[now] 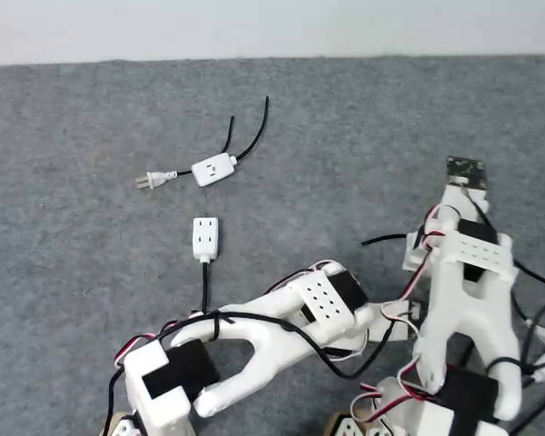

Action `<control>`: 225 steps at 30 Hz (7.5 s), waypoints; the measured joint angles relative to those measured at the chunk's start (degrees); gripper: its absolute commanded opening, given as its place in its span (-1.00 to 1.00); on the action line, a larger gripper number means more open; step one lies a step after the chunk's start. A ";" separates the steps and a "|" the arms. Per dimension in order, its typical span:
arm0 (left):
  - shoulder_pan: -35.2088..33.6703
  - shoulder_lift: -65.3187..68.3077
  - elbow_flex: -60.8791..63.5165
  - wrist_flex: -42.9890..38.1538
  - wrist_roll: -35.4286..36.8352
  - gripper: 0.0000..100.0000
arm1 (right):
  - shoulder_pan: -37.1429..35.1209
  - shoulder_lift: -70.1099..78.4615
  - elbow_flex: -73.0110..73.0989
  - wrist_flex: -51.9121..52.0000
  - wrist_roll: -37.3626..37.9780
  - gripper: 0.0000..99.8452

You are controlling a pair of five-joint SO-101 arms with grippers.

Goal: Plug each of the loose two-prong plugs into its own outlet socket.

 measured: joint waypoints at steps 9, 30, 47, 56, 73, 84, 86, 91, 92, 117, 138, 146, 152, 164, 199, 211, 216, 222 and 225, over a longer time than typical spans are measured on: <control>-0.70 -2.81 0.00 3.96 1.76 -0.55 | 1.14 -0.18 -2.37 2.55 0.00 -0.49; -44.48 -37.98 17.76 8.88 33.23 -0.74 | -19.87 -22.42 -6.68 29.27 48.00 -0.49; -70.33 -52.84 45.36 -8.35 26.99 -0.74 | -41.32 -22.51 18.37 28.66 69.98 -0.49; -70.51 -52.84 45.36 -10.37 26.99 -0.74 | -41.49 -22.51 20.75 13.36 51.69 -0.49; -70.51 -52.84 46.59 -10.37 26.64 -0.74 | -34.46 -22.51 27.69 7.12 59.34 -0.72; -70.51 -53.01 46.68 -11.43 24.18 -0.74 | -34.11 -22.51 28.13 5.80 61.27 -0.59; -70.51 -53.01 46.68 -11.43 23.74 -0.74 | -35.52 -22.51 28.13 5.19 61.27 -0.59; -70.51 -53.01 46.68 -11.43 23.74 -0.74 | -36.40 -22.51 28.13 4.92 61.27 -0.59; -70.51 -53.01 46.68 -11.43 23.74 -0.74 | -36.48 -22.51 28.13 4.92 61.27 -0.61; -70.42 -53.01 47.47 -11.43 23.74 -0.74 | -38.51 -22.51 28.84 3.78 61.27 -0.98; -67.60 -25.85 31.74 -11.43 24.88 -0.74 | -41.41 -34.90 2.64 11.16 7.74 -0.98; -56.62 -19.60 26.02 -10.46 8.79 -0.74 | -53.27 -35.08 3.60 2.29 -3.34 -0.98; -53.36 -19.60 26.29 -10.37 1.67 -0.75 | -55.21 -35.25 10.90 -4.04 -4.40 -0.98; -47.38 -42.29 47.82 -14.59 -5.36 -0.74 | -56.18 -35.25 13.80 -8.53 -4.57 -0.98; -81.05 -46.07 43.34 -33.23 30.68 -0.74 | -53.10 29.71 -42.20 -6.77 -14.24 -0.98; -81.85 -46.07 42.99 -33.23 31.03 -0.74 | -56.26 35.34 -47.91 -2.73 -14.59 -0.98; -81.85 -46.07 42.99 -33.23 31.03 -0.74 | -56.26 35.87 -47.91 -1.76 -14.59 -0.98; -81.85 -46.07 42.99 -33.23 31.03 -0.74 | -55.74 32.53 -47.91 1.58 -14.59 -0.98; -81.85 -46.07 42.99 -33.23 31.03 -0.74 | -55.12 30.77 -47.91 3.52 -14.59 -0.98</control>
